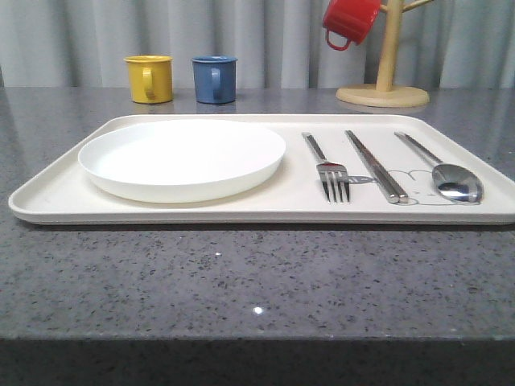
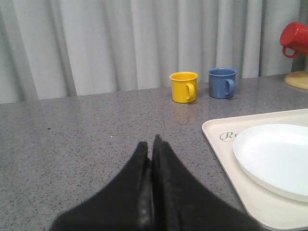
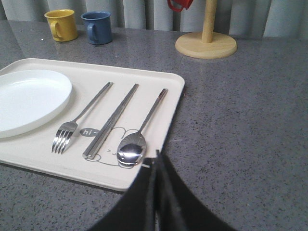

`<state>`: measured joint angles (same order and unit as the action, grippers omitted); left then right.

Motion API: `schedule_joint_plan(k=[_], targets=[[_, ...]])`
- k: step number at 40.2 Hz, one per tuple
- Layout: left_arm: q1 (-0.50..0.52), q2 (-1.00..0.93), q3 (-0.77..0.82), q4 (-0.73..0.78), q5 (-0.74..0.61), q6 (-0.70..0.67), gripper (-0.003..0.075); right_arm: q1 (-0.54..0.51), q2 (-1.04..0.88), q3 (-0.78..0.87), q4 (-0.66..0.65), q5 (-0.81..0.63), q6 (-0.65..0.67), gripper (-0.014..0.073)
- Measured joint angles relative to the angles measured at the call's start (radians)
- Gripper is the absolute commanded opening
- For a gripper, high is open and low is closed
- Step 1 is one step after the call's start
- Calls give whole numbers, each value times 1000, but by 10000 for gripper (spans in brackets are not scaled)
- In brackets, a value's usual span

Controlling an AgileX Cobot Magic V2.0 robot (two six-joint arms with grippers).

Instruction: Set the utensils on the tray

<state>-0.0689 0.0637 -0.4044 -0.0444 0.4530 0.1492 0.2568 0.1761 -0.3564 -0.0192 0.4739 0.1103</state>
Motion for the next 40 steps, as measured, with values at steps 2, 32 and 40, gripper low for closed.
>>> schedule_joint_plan(k=[2, 32, 40], targets=[[0, 0, 0, 0, 0, 0, -18, 0, 0, 0, 0, 0, 0, -69], [0, -69, 263, 0, -160, 0, -18, 0, -2, 2, 0, 7, 0, -69], [0, -69, 406, 0, -289, 0, -18, 0, -2, 2, 0, 7, -2, -69]])
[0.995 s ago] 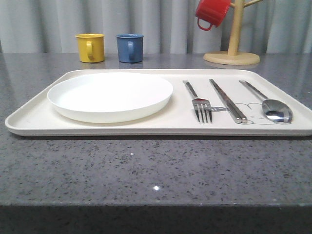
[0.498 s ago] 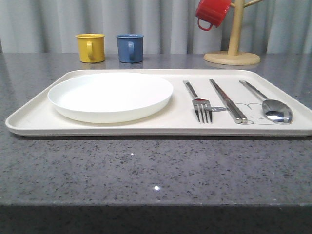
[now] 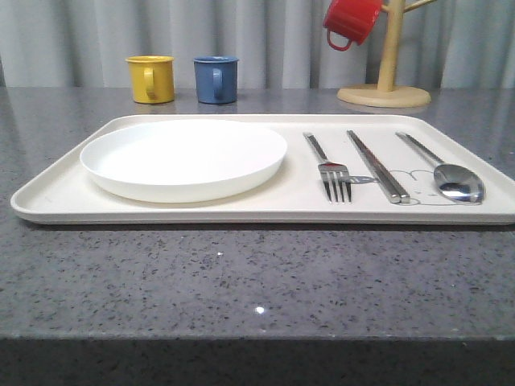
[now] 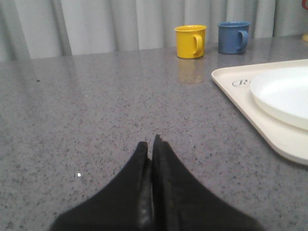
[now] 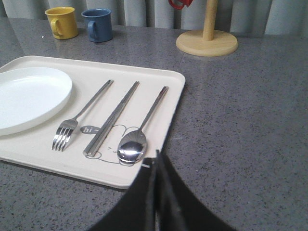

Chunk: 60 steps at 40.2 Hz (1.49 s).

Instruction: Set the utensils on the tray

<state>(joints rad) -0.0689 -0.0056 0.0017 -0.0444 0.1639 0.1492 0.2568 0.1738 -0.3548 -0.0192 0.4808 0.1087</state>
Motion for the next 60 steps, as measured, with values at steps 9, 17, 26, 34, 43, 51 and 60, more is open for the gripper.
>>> schedule_joint_plan(k=[9, 17, 26, 34, 43, 51, 60], targets=[[0, 0, 8, 0, -10, 0, -18, 0, 0, 0, 0, 1, 0, -69], [0, 0, 8, 0, -11, 0, -18, 0, 0, 0, 0, 1, 0, -69], [0, 0, 8, 0, -11, 0, -18, 0, 0, 0, 0, 1, 0, -69], [0, 0, 8, 0, -11, 0, -18, 0, 0, 0, 0, 2, 0, -69], [0, 0, 8, 0, -11, 0, -18, 0, 0, 9, 0, -8, 0, -69], [0, 0, 8, 0, -11, 0, -18, -49, -45, 121, 40, -128, -44, -69], [0, 0, 8, 0, -11, 0, -18, -166, -147, 309, 114, -269, -109, -69]])
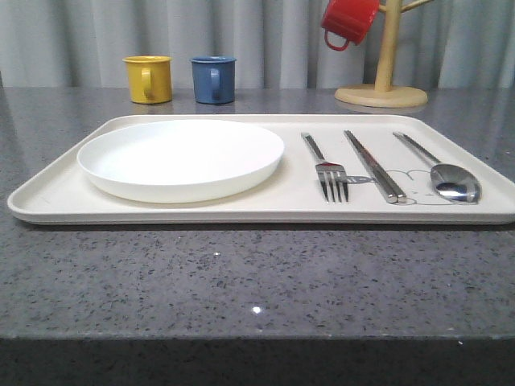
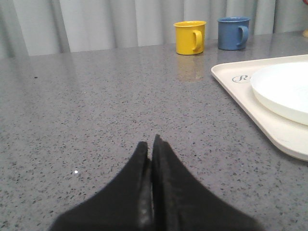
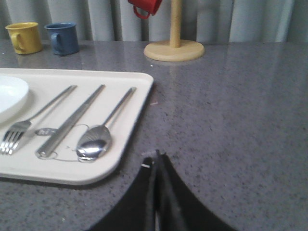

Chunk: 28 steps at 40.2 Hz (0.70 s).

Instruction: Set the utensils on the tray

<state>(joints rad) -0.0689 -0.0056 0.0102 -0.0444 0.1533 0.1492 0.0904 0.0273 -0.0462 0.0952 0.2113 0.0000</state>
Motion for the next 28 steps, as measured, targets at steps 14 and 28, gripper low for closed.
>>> schedule_joint_plan(k=[14, 28], targets=[[0, 0, 0, 0, 0, 0, -18, -122, -38, 73, 14, 2, 0, -69], [0, 0, 0, 0, 0, 0, -18, -135, -38, 73, 19, 2, 0, -69]])
